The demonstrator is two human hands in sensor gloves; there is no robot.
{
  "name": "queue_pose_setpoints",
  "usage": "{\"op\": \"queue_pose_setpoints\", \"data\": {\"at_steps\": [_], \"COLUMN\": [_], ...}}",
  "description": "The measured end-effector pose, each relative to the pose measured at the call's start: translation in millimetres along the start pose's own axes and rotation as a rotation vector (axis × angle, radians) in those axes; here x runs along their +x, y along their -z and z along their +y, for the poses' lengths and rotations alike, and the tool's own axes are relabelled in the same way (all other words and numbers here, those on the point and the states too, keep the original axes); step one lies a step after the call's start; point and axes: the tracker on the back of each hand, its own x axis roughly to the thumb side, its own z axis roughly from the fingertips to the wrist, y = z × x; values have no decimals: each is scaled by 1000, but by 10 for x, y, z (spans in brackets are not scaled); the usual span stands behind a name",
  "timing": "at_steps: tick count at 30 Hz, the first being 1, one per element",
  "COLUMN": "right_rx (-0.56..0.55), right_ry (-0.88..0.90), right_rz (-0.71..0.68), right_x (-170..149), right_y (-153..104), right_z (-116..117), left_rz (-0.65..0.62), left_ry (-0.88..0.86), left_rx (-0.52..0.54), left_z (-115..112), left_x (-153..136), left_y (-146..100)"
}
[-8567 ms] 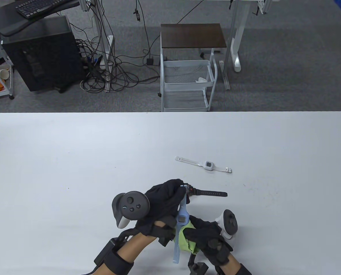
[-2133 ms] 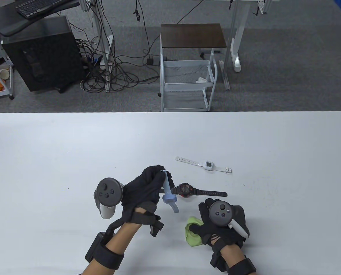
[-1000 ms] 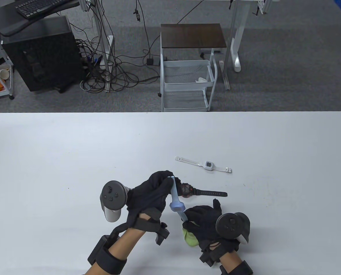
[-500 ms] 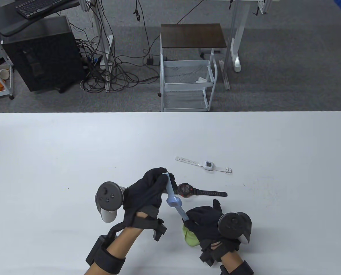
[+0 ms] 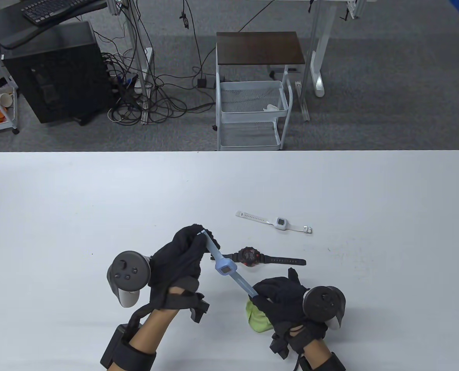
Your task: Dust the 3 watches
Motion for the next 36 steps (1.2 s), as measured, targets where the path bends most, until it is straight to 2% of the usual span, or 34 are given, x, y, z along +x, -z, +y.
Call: {"op": "queue_pose_setpoints", "data": {"at_steps": [5,11,14,18,22,28,32,36], "right_rx": [-49,-186,-251,-360,-444,-466,-458,-453], "right_ry": [70,186,233,257,251,270,204,139], "right_rz": [33,63,71,61,16,-60,-148,-225], "right_x": [-62,-90,-84,-50,56,361,614,815], "right_y": [-23,-60,-47,-9,47,249,391,498], "right_z": [-76,-253,-341,-487,-646,-775,-800,-807], "left_rz": [51,100,113,132,136,115,99,111], "left_ry": [-4,-82,-60,-19,114,352,420,363], "left_rx": [-40,-143,-197,-327,-505,-756,-805,-786], "left_z": [158,276,282,195,-15,-588,-943,-1185], "left_x": [-124,-372,-444,-517,-524,-400,-316,-331], "left_y": [-128,-363,-459,-540,-572,-553,-501,-418]}}
